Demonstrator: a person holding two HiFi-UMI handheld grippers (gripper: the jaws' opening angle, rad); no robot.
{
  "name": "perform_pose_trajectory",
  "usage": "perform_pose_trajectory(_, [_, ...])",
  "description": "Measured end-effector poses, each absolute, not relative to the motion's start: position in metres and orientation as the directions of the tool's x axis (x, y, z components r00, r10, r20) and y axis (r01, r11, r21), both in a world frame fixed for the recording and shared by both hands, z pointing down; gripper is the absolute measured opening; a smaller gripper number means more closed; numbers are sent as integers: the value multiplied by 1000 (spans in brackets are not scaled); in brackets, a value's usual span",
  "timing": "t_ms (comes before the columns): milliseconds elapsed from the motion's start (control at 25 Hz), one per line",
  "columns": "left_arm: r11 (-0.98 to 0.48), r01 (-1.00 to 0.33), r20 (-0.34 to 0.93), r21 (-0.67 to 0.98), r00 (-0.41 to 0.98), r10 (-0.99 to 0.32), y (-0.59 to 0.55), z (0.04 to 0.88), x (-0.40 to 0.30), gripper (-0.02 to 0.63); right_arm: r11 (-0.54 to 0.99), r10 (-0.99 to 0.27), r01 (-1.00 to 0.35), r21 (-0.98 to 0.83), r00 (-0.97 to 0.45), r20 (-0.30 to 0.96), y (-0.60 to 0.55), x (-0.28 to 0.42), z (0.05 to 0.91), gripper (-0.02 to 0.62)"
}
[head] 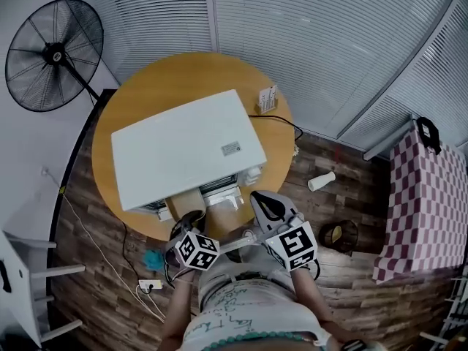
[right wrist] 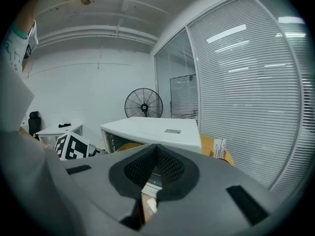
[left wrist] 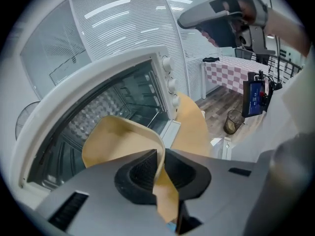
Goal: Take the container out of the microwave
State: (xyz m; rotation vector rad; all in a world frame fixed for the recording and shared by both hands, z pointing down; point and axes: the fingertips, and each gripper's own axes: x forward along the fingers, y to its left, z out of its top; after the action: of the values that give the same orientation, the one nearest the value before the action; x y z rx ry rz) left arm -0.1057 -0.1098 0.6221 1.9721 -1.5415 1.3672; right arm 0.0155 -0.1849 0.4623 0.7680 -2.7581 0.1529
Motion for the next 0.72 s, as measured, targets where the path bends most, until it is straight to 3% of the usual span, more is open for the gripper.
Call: perform_pose_trajectory(720, [-260,-923,793,-285,-75,-605,-85,621,-76,51,946,-312,-325,-1,-910,273,-179,-3,462,-8])
